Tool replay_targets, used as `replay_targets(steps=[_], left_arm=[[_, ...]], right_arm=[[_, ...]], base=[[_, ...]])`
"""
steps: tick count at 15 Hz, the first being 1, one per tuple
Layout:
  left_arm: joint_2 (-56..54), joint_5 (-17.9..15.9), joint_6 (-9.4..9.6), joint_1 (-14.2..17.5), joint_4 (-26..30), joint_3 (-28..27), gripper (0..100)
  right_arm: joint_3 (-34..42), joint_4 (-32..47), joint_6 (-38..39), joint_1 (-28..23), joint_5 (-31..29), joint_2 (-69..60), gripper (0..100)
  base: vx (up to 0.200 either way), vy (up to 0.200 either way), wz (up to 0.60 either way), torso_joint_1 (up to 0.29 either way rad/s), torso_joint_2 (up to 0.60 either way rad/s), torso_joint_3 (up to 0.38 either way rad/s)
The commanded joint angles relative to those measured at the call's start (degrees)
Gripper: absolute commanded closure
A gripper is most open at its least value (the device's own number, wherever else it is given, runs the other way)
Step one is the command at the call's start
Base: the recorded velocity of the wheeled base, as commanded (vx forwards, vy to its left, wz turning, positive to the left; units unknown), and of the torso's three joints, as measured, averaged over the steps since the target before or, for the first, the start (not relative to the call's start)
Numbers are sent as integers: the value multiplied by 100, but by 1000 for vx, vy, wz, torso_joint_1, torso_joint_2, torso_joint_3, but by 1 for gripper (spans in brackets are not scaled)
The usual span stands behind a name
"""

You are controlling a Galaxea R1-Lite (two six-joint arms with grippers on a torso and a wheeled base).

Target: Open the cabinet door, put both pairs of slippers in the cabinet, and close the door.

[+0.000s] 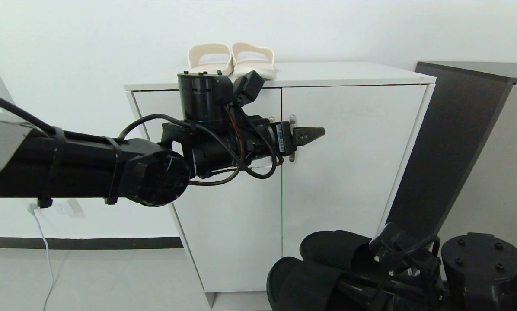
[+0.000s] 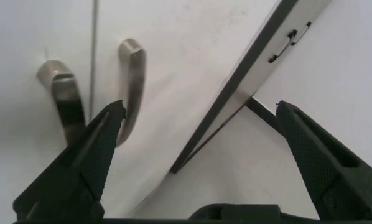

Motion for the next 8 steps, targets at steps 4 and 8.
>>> replay_targets(steps=[4,8], left_arm=[[387,111,-3,26,-1,-328,0],[571,84,-29,26,8,-503,0]], right_arm=[[6,-1,-6,2,-2,18,100],[15,-1,3,2,-2,18,100]], base=[[0,0,0,0,0,0],[0,0,0,0,0,0]])
